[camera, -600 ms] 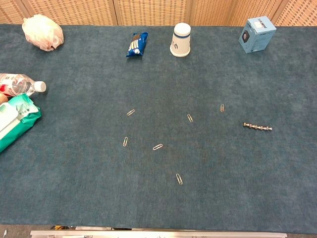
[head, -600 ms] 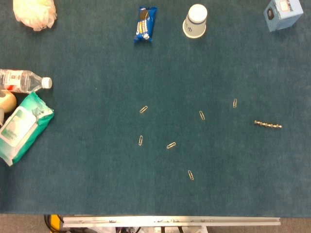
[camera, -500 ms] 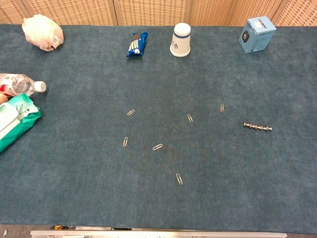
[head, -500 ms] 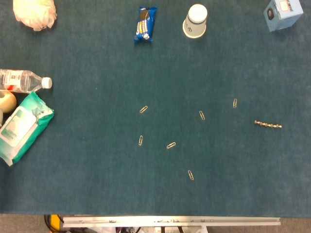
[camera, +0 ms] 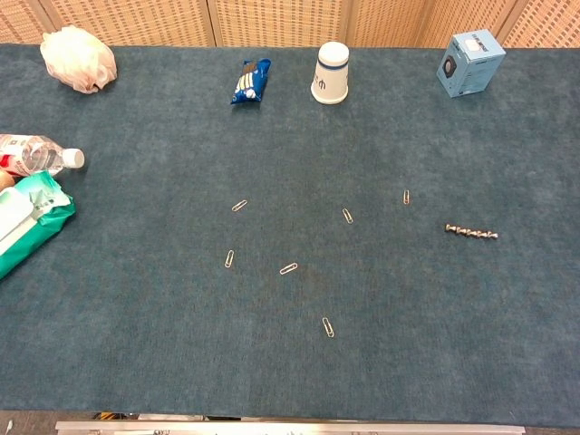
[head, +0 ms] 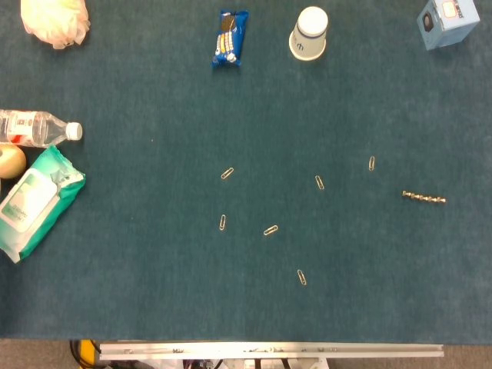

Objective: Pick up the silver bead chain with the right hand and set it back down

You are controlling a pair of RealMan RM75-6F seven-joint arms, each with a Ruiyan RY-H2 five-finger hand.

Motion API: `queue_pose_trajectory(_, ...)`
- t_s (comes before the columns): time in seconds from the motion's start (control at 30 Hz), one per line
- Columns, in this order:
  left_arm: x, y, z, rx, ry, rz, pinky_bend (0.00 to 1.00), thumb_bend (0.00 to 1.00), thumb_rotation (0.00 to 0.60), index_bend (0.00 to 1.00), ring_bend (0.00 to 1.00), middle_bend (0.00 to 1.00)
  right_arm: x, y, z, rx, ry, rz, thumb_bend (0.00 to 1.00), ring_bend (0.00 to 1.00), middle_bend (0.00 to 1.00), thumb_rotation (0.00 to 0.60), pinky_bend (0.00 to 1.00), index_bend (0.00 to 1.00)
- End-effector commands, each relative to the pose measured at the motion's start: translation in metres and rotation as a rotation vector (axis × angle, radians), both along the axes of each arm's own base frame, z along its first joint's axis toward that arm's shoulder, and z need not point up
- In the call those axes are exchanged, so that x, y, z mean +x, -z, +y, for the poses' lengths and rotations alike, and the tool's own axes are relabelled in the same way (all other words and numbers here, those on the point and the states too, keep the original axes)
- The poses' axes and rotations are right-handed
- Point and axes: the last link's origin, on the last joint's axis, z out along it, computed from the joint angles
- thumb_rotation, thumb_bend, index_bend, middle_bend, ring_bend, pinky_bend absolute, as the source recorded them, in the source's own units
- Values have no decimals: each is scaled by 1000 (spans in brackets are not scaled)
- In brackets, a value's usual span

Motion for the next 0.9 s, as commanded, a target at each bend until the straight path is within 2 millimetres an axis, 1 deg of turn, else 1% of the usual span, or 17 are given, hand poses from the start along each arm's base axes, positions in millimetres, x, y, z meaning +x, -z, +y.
queue_pose_trajectory(0.03, -1, 0, -1, 1, -2, -1, 441, 447, 600, 367, 305, 379, 1, 6, -4, 15, -19, 4, 0, 284, 327, 600, 513, 217)
queue_pose_trajectory(0.1, -2, -1, -1, 6, -9, -3, 441, 447, 600, 367, 305, 379, 2, 10, -9, 22, -29, 9, 0, 257, 303, 600, 491, 233)
queue_pose_trajectory(0.33, -2, 0, 0, 1, -8, -4, 441, 447, 600, 367, 305, 379, 3, 24, -21, 26, -73, 6, 0, 148, 217, 600, 343, 356)
queue_pose_trajectory(0.43, -2, 0, 1, 0, -9, -3, 441, 447, 600, 367, 305, 379, 3, 30, -24, 28, -92, 2, 0, 115, 194, 600, 308, 390)
queue_pose_trajectory(0.53, -2, 0, 1, 1, -11, -5, 441, 447, 600, 367, 305, 379, 3, 37, -29, 40, -105, -9, 0, 92, 173, 600, 296, 403)
queue_pose_trajectory(0.67, -2, -2, 0, 5, -11, -12, 441, 447, 600, 367, 305, 379, 2, 49, -35, 73, -93, -25, 5, 55, 115, 600, 289, 413)
queue_pose_trajectory(0.9, -2, -2, -1, 8, -11, -14, 441, 447, 600, 367, 305, 379, -3, 74, -41, 118, -40, -81, 75, 38, 85, 600, 278, 431)
